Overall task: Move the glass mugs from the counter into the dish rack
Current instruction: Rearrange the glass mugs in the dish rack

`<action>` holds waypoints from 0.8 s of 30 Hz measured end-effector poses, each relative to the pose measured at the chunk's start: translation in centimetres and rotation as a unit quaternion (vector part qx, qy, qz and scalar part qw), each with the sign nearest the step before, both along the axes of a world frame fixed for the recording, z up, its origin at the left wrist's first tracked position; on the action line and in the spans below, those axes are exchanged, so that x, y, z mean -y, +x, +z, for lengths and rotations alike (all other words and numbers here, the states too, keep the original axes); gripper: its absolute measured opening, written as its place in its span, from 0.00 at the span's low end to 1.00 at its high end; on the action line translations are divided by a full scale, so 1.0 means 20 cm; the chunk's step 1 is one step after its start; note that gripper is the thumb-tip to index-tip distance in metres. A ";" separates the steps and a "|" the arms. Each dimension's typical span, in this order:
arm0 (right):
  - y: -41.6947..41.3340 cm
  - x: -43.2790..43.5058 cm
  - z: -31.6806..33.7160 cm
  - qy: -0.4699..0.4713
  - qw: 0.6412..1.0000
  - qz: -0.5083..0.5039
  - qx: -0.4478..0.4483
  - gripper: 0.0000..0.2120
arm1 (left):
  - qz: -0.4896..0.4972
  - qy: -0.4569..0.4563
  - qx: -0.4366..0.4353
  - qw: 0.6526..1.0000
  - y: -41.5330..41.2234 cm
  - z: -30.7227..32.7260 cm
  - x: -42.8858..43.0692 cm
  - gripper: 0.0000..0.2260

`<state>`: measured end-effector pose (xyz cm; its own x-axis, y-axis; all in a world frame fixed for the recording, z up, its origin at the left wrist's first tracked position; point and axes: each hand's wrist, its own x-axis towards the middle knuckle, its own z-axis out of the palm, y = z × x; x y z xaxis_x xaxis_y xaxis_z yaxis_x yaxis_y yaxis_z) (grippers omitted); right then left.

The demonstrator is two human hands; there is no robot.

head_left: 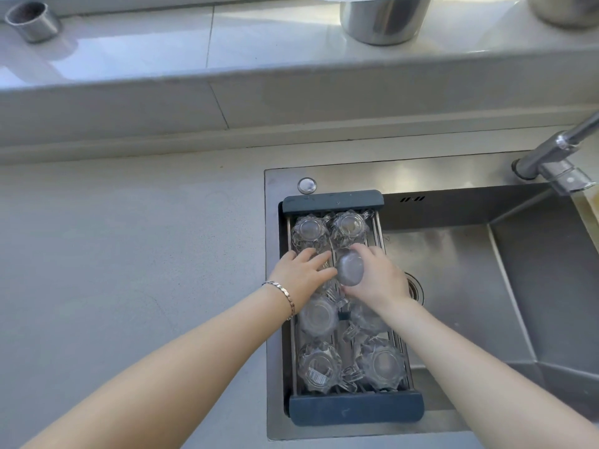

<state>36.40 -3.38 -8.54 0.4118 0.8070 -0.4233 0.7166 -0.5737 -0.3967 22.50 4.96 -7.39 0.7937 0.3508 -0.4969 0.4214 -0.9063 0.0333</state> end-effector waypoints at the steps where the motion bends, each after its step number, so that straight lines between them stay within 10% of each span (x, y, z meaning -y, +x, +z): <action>1: 0.01 0.00 0.02 0.007 1.000 -0.003 0.001 0.37 | -0.010 0.002 -0.003 1.000 0.01 0.01 -0.01 0.31; 10: 0.13 0.26 0.34 0.143 0.965 -0.204 -0.077 0.33 | 0.047 -0.053 0.000 0.997 0.07 0.04 -0.05 0.31; 16: 0.16 0.34 0.32 0.167 0.938 -0.272 -0.136 0.28 | 0.289 -0.100 0.058 0.951 0.06 0.06 0.02 0.26; 24: 0.17 0.25 0.31 0.149 0.966 -0.171 -0.122 0.34 | 0.336 -0.029 0.058 0.940 0.11 0.00 0.04 0.27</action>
<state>39.86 -8.30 -2.29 0.5939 0.7416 -0.3120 0.3693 -0.5958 -0.7132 24.64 4.17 -7.41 0.4524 0.7671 -0.4549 0.8885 -0.4314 0.1561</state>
